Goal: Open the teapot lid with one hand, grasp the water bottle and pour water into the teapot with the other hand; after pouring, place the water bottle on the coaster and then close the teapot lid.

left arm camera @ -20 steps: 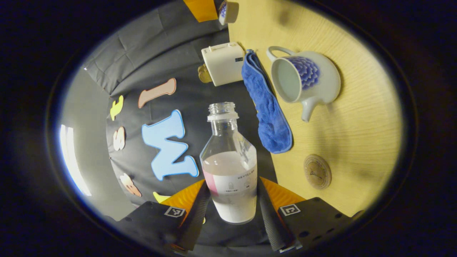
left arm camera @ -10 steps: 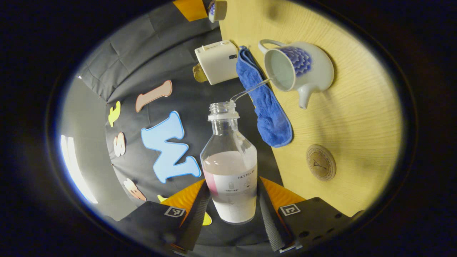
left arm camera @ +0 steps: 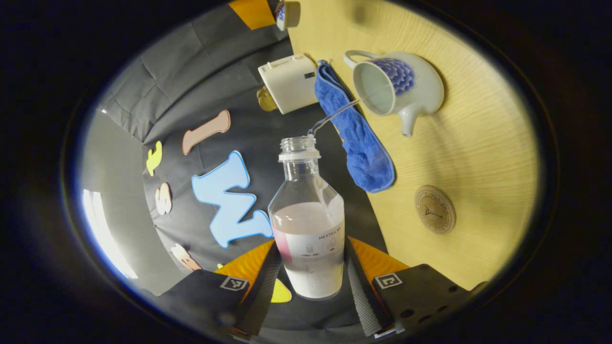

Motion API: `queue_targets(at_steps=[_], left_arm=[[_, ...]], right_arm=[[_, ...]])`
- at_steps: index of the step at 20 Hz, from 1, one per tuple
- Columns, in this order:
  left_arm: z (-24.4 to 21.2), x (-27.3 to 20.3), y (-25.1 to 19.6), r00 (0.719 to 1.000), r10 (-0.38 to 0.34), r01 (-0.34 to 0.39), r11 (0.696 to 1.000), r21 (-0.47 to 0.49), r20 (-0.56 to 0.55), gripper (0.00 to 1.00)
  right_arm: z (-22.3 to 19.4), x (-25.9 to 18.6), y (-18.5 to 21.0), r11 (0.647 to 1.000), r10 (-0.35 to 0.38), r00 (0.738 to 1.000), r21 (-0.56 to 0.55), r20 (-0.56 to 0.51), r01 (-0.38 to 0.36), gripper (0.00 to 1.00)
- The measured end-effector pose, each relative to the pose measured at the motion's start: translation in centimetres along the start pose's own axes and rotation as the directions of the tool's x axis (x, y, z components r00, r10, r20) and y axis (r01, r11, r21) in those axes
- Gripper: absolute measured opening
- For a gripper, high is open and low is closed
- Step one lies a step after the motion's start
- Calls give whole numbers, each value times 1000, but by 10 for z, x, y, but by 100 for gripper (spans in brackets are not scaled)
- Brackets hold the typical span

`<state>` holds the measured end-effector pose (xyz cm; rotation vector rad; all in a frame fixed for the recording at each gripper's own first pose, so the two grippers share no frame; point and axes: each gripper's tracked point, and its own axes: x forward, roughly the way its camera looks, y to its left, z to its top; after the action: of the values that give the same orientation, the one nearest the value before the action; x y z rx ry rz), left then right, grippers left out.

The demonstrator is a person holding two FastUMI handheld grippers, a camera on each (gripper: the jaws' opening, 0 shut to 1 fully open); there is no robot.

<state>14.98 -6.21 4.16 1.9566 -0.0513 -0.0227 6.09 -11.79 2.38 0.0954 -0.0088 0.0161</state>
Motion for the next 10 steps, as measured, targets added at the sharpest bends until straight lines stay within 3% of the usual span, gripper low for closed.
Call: queue_targets(at_steps=[10], left_arm=[[-2,1,6,1000,9,-8,998,57,-5,89]], right_arm=[[0,0,2,1000,6,1000,3,-3,-6,5]])
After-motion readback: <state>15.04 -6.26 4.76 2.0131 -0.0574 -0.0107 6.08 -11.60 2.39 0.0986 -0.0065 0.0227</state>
